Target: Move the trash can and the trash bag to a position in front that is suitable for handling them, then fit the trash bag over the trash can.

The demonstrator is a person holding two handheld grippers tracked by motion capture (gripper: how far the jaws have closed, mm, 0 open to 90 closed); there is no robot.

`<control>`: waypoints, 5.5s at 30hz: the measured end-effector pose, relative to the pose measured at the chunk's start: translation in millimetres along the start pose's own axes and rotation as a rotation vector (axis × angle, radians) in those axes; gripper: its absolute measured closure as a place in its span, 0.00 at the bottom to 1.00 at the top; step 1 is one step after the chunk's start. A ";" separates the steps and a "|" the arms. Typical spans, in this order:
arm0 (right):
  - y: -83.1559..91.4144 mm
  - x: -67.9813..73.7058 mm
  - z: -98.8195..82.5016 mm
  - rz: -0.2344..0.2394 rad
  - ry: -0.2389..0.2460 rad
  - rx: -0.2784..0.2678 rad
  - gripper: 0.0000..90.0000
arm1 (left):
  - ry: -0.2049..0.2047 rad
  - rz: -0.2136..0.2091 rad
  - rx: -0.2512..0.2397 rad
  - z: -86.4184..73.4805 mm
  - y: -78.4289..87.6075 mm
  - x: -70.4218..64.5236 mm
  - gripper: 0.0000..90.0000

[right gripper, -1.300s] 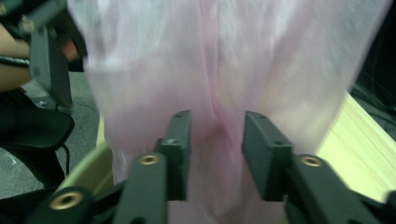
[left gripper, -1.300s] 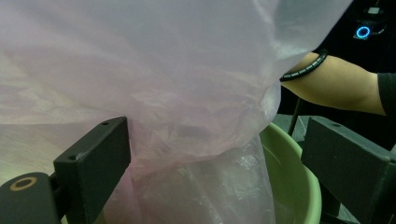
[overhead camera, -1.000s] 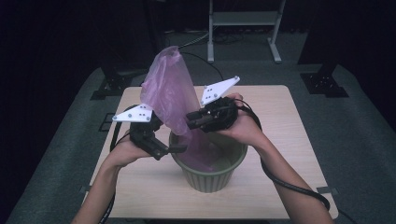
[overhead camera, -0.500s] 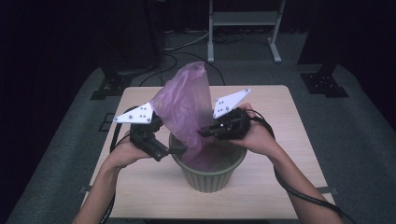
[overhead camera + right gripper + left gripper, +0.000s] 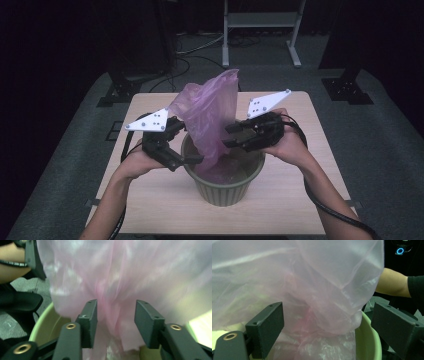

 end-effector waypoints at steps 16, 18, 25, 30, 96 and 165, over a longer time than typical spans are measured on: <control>-15.1 0.4 6.7 0.028 -0.008 -0.028 0.60 | -0.011 -0.007 0.022 4.6 -4.4 -0.4 0.11; -17.5 1.0 8.0 0.032 -0.009 -0.034 0.61 | -0.008 -0.010 0.026 4.8 -6.4 -1.1 0.11; -20.5 2.9 11.5 0.036 -0.001 -0.055 0.64 | -0.013 -0.023 0.031 8.3 -9.5 -3.1 0.11; -20.5 3.3 12.7 0.032 -0.003 -0.064 0.71 | -0.027 -0.023 0.030 9.7 -9.6 -3.3 0.11; 60.6 -34.0 -65.9 -0.159 -0.138 -0.076 0.73 | -0.093 0.088 0.076 -8.7 29.8 0.6 1.00; 79.2 0.6 -81.3 -0.091 -0.083 -0.025 0.85 | 0.003 0.182 0.101 -47.5 57.3 27.8 1.00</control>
Point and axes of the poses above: each handheld gripper's, and its own axes: y roughly backward along the jaws, z roughly out of its top, x roughly to its left, the point moved 4 cm from there along -y, roughly forward along the jaws, and after that the axes turned 6 degrees about y, right-handed, at the moved point
